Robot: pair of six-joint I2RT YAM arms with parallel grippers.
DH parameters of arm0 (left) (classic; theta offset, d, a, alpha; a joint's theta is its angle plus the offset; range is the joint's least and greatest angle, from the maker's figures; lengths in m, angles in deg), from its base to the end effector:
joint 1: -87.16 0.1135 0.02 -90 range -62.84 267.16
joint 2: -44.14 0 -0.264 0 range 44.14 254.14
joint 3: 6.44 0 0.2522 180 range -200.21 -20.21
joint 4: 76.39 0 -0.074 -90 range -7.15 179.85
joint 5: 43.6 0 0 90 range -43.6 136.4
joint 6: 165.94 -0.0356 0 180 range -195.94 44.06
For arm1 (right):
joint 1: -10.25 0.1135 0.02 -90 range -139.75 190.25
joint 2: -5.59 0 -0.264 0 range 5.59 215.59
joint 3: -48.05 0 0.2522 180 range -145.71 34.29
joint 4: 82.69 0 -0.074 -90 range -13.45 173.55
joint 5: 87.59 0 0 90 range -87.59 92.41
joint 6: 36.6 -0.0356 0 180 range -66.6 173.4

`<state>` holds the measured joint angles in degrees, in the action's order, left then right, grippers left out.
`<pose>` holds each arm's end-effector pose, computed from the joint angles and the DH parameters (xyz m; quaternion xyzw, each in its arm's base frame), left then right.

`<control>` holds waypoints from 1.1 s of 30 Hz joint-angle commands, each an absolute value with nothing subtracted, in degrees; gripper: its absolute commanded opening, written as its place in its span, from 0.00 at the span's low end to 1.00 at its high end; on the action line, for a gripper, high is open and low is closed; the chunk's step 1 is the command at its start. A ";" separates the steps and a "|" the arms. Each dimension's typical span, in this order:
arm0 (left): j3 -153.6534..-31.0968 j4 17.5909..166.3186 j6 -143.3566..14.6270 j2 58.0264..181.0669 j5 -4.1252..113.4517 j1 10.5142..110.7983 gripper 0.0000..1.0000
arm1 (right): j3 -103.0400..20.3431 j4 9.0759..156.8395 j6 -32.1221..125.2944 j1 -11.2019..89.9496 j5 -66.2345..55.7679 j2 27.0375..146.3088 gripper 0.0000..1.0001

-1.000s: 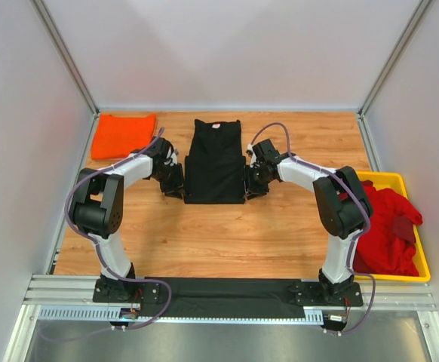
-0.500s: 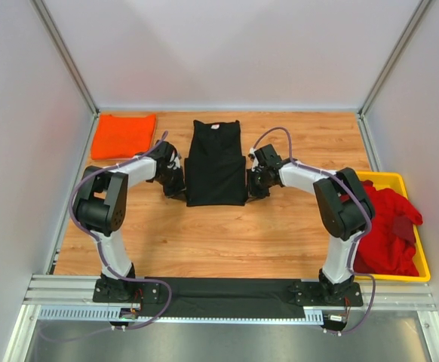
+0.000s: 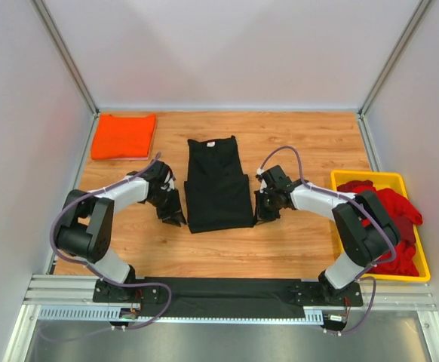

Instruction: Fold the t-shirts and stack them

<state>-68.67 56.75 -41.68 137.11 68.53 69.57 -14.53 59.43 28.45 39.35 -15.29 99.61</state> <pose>0.2566 -0.0954 0.1438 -0.1209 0.9684 -0.2179 0.0119 0.2497 0.1514 0.1443 -0.0628 0.9704 0.2154 0.0892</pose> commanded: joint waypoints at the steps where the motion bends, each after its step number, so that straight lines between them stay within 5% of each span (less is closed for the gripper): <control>1: -72.91 51.64 -41.49 131.95 65.05 69.75 0.35 | -12.83 58.60 28.00 40.04 -12.71 96.83 0.01; 6: -87.24 41.97 -44.39 134.57 55.74 70.45 0.42 | -13.09 56.49 29.41 40.04 -11.22 95.33 0.01; 11: -101.66 45.55 -47.20 144.39 60.80 75.99 0.42 | -14.05 53.59 30.99 40.04 -9.64 93.92 0.02; 15: -113.52 48.63 -50.01 154.60 66.51 77.93 0.40 | -15.81 50.60 30.47 39.95 -7.53 94.18 0.21; 17: -120.47 48.54 -50.80 160.64 67.58 77.84 0.40 | -16.95 47.53 29.41 40.04 -3.93 93.49 0.23; 26: -135.77 50.48 -52.39 176.22 67.94 78.37 0.40 | -25.12 42.77 23.52 43.63 -0.67 88.56 0.22; 33: -140.96 53.11 -52.30 183.00 69.25 79.16 0.41 | -30.84 54.08 21.32 52.87 -0.49 93.39 0.18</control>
